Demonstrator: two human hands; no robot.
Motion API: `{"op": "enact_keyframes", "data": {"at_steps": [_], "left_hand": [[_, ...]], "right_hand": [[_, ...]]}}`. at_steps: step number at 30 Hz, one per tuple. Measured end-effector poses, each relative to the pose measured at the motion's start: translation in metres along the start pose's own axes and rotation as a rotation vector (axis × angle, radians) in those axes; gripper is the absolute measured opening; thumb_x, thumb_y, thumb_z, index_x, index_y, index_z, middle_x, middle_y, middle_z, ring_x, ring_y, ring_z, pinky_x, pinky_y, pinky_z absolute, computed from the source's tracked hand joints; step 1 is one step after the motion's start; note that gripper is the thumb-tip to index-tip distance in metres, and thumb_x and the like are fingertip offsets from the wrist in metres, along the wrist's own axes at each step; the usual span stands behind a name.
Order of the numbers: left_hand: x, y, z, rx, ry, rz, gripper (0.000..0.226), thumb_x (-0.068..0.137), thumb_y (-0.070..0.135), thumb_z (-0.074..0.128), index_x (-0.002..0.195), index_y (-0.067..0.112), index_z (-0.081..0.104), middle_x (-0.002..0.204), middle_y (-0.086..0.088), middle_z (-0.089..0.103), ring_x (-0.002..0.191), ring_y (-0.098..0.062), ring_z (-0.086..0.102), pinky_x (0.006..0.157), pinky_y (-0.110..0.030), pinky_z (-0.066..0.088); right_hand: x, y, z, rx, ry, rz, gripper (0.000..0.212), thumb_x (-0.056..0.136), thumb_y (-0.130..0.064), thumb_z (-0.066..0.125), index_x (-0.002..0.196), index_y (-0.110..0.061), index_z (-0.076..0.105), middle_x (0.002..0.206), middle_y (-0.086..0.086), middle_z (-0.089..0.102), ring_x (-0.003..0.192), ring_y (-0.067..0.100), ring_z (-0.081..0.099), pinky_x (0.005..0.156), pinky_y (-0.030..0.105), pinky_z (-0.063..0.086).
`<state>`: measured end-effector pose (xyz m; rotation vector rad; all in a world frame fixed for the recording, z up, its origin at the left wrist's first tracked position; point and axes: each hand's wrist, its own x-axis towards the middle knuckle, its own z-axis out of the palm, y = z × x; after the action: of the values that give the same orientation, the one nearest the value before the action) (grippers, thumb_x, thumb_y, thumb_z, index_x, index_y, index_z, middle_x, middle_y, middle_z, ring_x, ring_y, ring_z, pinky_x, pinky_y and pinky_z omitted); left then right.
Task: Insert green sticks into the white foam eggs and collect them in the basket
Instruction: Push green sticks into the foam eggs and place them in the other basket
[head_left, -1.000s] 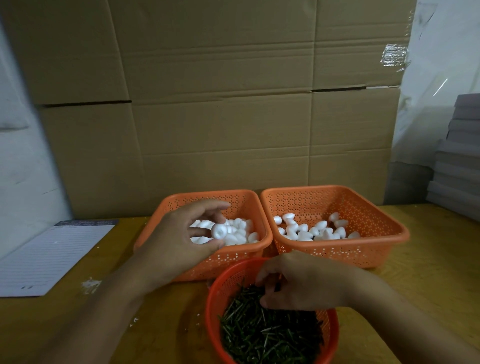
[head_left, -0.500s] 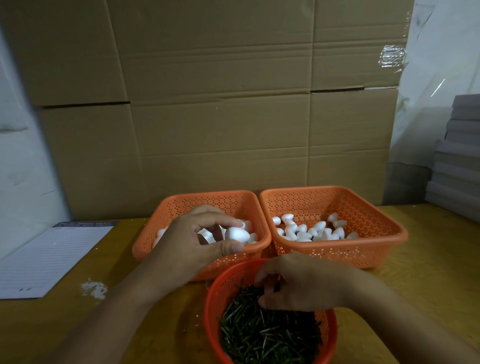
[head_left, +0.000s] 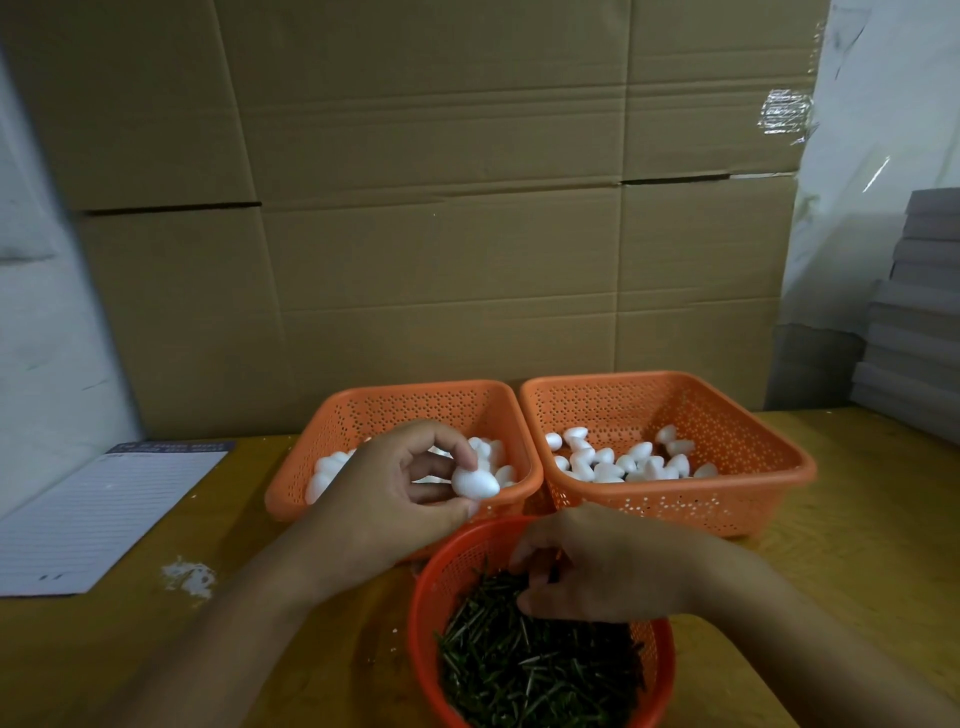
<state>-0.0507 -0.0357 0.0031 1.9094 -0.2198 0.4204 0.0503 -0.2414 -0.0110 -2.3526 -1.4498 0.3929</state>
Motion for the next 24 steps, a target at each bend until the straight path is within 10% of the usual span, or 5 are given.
{"op": "enact_keyframes", "data": {"at_steps": [8,16,24], "left_hand": [[0.0001,0.0032,0.0016,0.07,-0.014,0.056,0.041,0.077,-0.003,0.081,0.099,0.032,0.076,0.113,0.016,0.066,0.112,-0.01,0.067,0.087,-0.018,0.054],[0.0018,0.0056,0.0022,-0.082,-0.012,-0.011,0.025,0.078,0.031,0.083,0.1,0.031,0.072,0.116,0.006,0.074,0.109,-0.013,0.07,0.087,-0.022,0.056],[0.0026,0.0023,-0.0014,-0.162,0.005,0.01,0.027,0.079,0.006,0.074,0.105,0.011,0.067,0.112,-0.002,0.076,0.109,-0.017,0.071,0.084,-0.019,0.055]], "right_hand": [[-0.0003,-0.0017,-0.0011,-0.006,-0.005,0.0,0.036,0.092,-0.046,0.065,0.126,-0.033,0.062,0.107,-0.015,0.067,0.085,-0.006,0.059,0.07,0.008,0.041],[-0.0014,-0.0027,-0.0015,-0.001,-0.018,0.0,0.036,0.092,-0.044,0.066,0.125,-0.031,0.062,0.106,-0.013,0.068,0.087,-0.003,0.062,0.073,0.01,0.044],[-0.0047,-0.0038,-0.0049,-0.094,-0.098,0.013,0.039,0.091,-0.013,0.061,0.125,-0.032,0.063,0.117,-0.013,0.066,0.099,0.002,0.061,0.087,0.022,0.053]]}}
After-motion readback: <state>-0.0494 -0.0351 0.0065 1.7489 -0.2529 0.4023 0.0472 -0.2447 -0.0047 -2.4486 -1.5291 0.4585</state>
